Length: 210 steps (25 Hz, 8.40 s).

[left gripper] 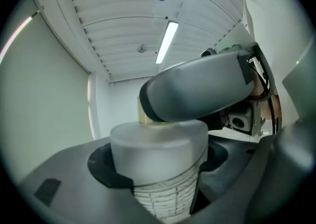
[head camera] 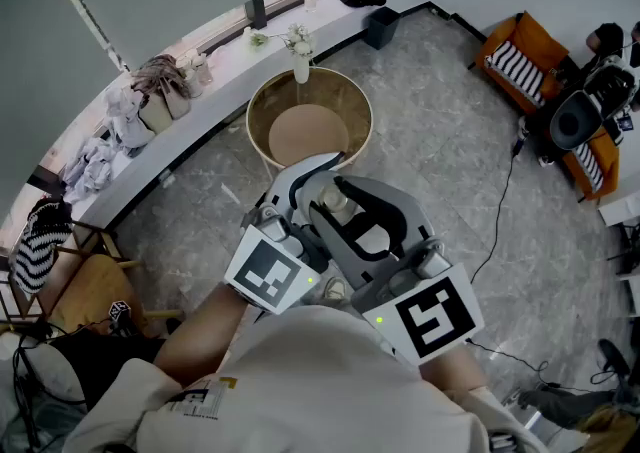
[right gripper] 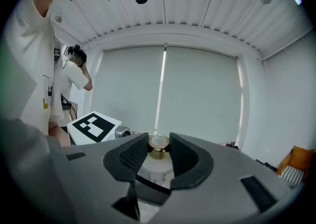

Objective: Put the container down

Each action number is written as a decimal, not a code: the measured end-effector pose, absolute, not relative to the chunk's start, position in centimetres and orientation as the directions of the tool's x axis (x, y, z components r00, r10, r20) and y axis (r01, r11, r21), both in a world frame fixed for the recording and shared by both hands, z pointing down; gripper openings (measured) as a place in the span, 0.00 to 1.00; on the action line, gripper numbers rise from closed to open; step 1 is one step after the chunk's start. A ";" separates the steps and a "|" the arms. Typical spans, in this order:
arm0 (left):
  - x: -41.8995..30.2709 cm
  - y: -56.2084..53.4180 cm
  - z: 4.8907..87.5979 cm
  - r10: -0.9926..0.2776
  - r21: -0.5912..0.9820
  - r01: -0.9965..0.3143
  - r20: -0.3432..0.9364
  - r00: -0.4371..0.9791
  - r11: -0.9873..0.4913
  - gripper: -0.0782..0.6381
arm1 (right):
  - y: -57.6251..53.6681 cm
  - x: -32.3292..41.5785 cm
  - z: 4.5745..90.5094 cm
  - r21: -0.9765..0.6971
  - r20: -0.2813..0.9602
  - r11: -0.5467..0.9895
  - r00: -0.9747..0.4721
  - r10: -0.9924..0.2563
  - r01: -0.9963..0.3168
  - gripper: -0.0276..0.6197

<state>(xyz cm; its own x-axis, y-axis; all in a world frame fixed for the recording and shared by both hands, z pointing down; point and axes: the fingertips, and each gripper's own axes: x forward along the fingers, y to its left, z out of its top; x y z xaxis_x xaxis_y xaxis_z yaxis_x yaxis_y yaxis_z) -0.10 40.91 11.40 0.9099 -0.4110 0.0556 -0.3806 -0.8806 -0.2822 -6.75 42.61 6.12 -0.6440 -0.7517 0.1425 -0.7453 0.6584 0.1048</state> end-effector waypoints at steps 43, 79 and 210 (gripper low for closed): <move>9.6 38.7 15.0 -0.489 -0.273 -0.450 0.090 0.868 -0.850 0.60 | 40.8 3.3 9.6 0.055 0.140 0.734 -0.723 -0.677 -0.677 0.24; 5.3 15.5 18.7 -0.438 -0.233 -0.406 0.105 0.893 -0.884 0.60 | 16.9 -1.4 13.1 0.040 0.235 0.723 -0.697 -0.678 -0.690 0.24; 8.9 -27.9 83.9 -0.286 -0.078 -0.278 0.376 0.881 -0.958 0.60 | -28.9 2.0 76.6 -0.025 0.457 0.668 -0.603 -0.654 -0.744 0.24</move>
